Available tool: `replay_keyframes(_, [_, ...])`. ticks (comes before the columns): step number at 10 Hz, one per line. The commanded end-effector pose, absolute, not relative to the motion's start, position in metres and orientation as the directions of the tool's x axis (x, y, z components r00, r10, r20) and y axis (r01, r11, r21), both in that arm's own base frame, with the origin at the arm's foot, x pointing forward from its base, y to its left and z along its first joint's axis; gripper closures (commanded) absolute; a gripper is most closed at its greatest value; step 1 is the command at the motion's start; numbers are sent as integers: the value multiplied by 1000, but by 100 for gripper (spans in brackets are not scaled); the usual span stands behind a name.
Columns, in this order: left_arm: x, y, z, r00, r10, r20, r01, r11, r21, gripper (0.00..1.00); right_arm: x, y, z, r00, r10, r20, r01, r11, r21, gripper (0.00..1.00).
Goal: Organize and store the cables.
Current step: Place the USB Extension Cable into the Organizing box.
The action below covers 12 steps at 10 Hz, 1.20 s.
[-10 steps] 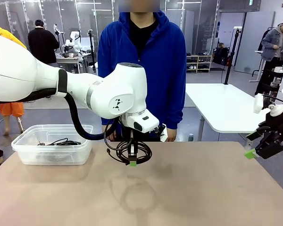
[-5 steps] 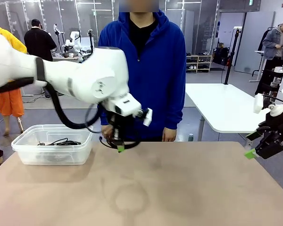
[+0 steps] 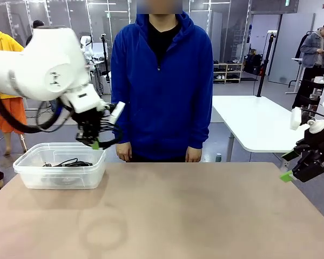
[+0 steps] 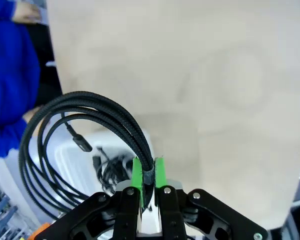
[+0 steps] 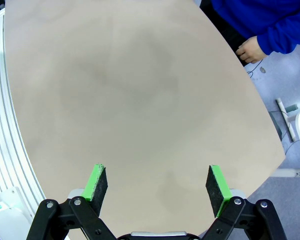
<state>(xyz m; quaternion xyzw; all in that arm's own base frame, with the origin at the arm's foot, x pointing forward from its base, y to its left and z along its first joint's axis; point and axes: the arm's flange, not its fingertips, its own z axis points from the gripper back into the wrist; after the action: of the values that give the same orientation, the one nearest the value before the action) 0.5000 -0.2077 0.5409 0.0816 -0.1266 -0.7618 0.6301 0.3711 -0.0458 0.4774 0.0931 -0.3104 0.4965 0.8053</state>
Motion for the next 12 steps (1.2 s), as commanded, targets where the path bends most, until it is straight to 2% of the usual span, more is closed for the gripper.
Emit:
replay_keyframes(1, [498, -163, 541, -158, -983, 99, 935, -117, 334, 89, 372, -44, 477, 331, 732, 596, -852, 503, -145, 0])
replay_keyframes(2, [505, -135, 545, -111, -989, 102, 943, -73, 324, 89, 372, -44, 477, 331, 732, 596, -852, 503, -145, 0])
replay_keyframes(6, [549, -78, 542, -59, -991, 116, 967, -28, 254, 89, 372, -44, 477, 331, 732, 596, -852, 503, -145, 0])
replay_keyframes(12, [621, -64, 480, 88, -986, 143, 995, 92, 26, 89, 372, -44, 477, 331, 732, 596, -852, 503, -145, 0])
